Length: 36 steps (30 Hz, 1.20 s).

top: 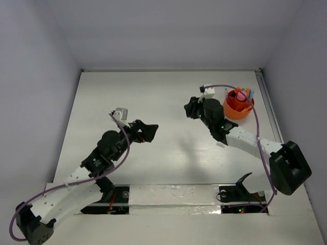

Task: Sort the stationery into containers
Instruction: Place the pen in the storage box, then pick up the pen from the center of the board.

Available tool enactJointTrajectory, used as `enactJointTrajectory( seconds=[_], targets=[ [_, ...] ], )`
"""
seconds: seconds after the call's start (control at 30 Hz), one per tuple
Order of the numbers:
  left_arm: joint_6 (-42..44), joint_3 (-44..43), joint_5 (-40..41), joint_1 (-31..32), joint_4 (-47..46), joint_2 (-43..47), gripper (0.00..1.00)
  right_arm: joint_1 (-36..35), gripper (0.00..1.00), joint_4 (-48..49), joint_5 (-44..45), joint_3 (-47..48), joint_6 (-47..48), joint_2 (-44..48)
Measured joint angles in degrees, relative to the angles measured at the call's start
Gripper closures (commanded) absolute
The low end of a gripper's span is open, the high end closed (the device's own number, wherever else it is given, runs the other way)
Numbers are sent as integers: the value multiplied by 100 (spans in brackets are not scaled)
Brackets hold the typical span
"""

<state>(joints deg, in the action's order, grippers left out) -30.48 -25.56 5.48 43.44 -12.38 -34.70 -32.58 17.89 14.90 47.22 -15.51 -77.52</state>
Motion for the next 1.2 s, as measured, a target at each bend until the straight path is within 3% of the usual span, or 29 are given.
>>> enactJointTrajectory(
  seconds=[0.03, 0.07, 0.17, 0.4, 0.5, 0.67, 0.87, 1.2],
  targets=[
    [-9, -186, 223, -2, 181, -96, 16, -157, 66, -68, -181, -70, -175, -50],
    [-31, -391, 439, -11, 378, -247, 37, -256, 76, -144, -348, -173, -350, -52],
    [-13, -863, 925, -133, 850, -763, 47, -264, 76, -374, -695, -535, -752, 195],
    [219, -1884, 1403, -1099, 2184, -2785, 55, -227, 63, -1027, -1327, -883, -1045, 1427],
    [588, -2638, 1373, -1491, 2997, -3882, 55, -227, 62, -1180, -1462, -1001, -1023, 1884],
    [1491, -3635, 1263, -2090, 3679, -5191, 42, -227, 62, -1305, -1475, -1200, -966, 2210],
    [2293, -3646, 820, -2511, 4120, -5641, 39, -227, 62, -1543, -1384, -1325, -907, 2347],
    [2673, -3606, 33, -2573, 4050, -6011, 43, -227, 62, -1652, -1270, -1329, -844, 2426]
  ],
)
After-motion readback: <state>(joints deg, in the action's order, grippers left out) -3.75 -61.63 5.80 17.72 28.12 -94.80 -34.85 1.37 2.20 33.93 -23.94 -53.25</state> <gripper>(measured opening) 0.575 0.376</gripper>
